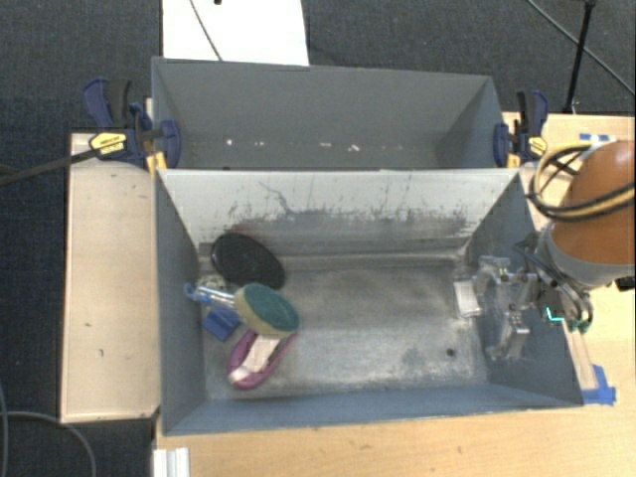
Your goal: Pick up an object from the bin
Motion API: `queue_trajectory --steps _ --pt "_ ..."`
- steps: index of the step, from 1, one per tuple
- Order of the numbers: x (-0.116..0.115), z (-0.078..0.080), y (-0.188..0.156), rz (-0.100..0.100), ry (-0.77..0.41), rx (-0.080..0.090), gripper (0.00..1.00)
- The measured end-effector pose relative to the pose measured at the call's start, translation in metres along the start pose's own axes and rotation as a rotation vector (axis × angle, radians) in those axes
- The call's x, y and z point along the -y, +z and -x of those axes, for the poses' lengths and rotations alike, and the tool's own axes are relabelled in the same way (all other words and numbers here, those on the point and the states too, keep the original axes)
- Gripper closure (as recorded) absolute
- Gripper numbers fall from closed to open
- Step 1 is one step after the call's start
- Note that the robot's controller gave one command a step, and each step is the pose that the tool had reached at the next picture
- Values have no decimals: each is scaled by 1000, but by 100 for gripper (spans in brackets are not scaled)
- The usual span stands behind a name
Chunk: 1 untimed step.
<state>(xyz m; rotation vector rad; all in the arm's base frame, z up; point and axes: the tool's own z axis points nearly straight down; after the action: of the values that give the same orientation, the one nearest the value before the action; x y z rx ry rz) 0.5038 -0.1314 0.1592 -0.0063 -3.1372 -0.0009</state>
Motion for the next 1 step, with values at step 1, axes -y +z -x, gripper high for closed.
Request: queue_trajectory --steps 1 --pt "0 2 -4 -2 -6 7 100"
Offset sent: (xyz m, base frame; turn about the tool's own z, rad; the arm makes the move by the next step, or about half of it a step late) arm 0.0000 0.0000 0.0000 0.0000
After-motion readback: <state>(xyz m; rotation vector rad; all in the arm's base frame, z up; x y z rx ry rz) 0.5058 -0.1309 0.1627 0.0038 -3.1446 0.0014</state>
